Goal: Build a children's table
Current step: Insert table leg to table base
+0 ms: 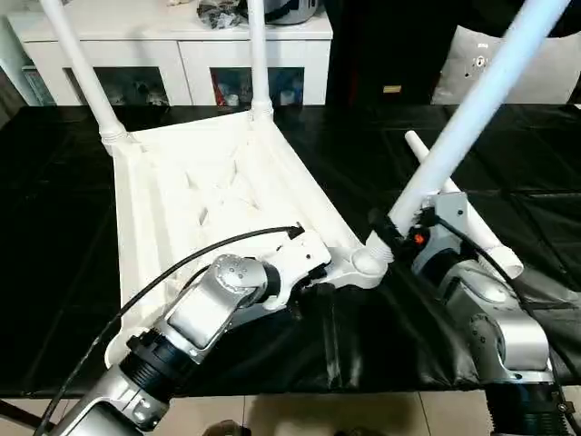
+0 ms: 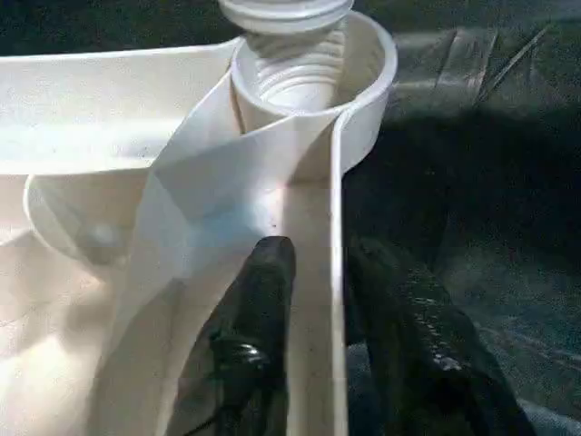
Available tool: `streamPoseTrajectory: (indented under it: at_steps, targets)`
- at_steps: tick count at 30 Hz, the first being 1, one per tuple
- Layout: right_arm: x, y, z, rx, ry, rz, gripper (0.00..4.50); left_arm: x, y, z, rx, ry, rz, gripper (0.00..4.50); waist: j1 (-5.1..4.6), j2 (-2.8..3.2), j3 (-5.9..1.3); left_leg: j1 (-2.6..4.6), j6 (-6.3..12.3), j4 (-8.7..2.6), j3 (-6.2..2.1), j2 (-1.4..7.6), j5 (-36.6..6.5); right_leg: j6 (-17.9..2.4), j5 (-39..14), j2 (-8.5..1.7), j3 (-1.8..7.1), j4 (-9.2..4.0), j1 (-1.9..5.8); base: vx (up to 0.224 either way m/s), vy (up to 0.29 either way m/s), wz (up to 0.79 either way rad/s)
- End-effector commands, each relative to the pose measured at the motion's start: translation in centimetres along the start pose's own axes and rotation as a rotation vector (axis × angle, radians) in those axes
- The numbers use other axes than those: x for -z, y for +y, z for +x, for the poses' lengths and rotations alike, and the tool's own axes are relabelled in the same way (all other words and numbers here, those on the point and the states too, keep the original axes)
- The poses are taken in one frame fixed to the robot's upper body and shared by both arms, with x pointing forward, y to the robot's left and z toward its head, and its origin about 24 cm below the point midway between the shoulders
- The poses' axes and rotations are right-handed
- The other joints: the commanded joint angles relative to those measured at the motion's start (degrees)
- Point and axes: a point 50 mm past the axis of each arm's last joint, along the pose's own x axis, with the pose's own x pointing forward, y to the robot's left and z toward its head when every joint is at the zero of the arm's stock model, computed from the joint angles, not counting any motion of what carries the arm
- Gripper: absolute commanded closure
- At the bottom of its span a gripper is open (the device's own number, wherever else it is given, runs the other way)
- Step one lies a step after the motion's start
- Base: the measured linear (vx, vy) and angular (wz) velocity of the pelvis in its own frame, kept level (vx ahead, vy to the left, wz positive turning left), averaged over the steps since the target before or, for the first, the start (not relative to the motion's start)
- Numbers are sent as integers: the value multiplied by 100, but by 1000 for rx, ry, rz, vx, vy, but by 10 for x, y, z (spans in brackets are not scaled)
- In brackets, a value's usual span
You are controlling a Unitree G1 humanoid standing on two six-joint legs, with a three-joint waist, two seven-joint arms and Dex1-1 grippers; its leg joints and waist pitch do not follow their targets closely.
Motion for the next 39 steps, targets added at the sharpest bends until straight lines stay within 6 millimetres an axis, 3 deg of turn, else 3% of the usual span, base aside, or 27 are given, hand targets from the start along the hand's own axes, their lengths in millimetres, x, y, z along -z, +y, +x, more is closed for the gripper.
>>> streamPoseTrajectory:
  at_steps: [1, 9, 13, 16, 17, 19, 23, 28, 35, 39]
  targets:
    - [-9, 2, 1, -10, -32, -23, 258, -3, 5, -2, -7, -3, 7, 358, 12, -30, -382, 94, 90, -402, -118, 238, -1574, -702, -2305, -444, 263, -573, 245, 0, 0, 0]
    - [-8, 3, 1, -24, -27, -28, 258, 4, 8, -4, -12, 37, 30, 427, 8, -26, -391, 96, 89, -410, -125, 242, -1570, -670, -2272, -440, 263, -571, 237, 0, 0, 0]
    - [-11, 7, 4, -75, -38, -46, 258, 19, 20, -16, -6, 78, 73, 448, -7, -26, -379, 88, 85, -417, -137, 225, -1700, -639, -2421, -448, 251, -591, 242, 0, 0, 0]
    - [-12, 9, 4, -113, -34, -41, 258, 22, 24, -24, 18, 58, 73, 450, -29, -22, -368, 127, 60, -411, -131, 228, -1801, -598, -2629, -446, 254, -614, 202, 0, 0, 0]
    - [-13, 13, 5, -164, -27, -30, 258, 25, 26, -31, 39, 48, 79, 450, -29, -27, -374, 100, 66, -416, -141, 224, -1766, -592, -2677, -462, 253, -600, 233, 0, 0, 0]
    - [-14, 19, 4, -248, -12, -29, 258, 28, 29, -39, 66, 37, 90, 450, -31, -12, -373, 104, 77, -427, -152, 236, -1793, -589, -2651, -451, 249, -596, 225, 0, 0, 0]
    - [-18, 32, 0, -429, 9, -17, 258, 33, 34, -44, 72, 33, 57, 450, 14, 9, -389, 124, 73, -432, -142, 276, -1751, -784, -2183, -451, 274, -532, 224, 0, 0, 0]
    - [-18, 40, -3, -597, 98, -52, 258, 37, 33, -42, 141, 28, 54, 450, 36, -11, -396, 95, 103, -427, -134, 271, -1552, -932, -1853, -462, 284, -491, 259, 0, 0, 0]
    - [-10, 35, 1, -602, 199, -154, 258, 37, 32, -42, 204, 23, 92, 450, 52, -28, -380, 113, 56, -408, -124, 264, -1596, -833, -2352, -481, 279, -540, 244, 0, 0, 0]
    - [-9, 33, 4, -612, 232, -195, 258, 35, 31, -43, 249, 11, 132, 450, 73, -23, -388, 130, 50, -418, -133, 285, -1657, -818, -2330, -480, 285, -532, 228, 0, 0, 0]
